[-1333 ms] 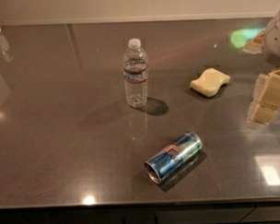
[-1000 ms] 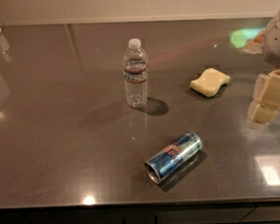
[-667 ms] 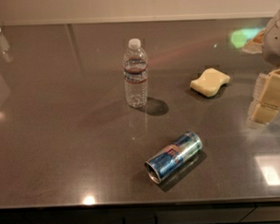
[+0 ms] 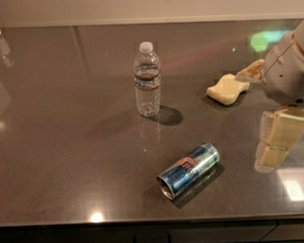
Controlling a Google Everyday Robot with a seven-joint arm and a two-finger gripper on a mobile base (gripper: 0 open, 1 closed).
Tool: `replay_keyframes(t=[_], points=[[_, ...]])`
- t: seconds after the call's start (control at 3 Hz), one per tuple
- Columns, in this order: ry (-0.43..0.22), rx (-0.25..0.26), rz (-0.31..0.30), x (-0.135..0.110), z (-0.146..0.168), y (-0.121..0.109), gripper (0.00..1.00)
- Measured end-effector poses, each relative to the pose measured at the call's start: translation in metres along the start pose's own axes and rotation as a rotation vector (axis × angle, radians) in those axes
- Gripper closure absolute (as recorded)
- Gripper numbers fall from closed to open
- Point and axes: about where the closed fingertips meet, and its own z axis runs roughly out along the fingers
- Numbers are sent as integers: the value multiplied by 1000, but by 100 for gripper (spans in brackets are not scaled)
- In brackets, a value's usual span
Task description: Place redbull can upright
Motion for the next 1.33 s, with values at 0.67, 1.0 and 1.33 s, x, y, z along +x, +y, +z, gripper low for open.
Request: replay_keyframes(t=[0.67, 1.0, 1.33], points=[[-23, -93, -216, -49, 57, 31, 0], [-17, -135, -306, -64, 82, 37, 0], [-13, -157, -363, -70, 97, 41, 0]])
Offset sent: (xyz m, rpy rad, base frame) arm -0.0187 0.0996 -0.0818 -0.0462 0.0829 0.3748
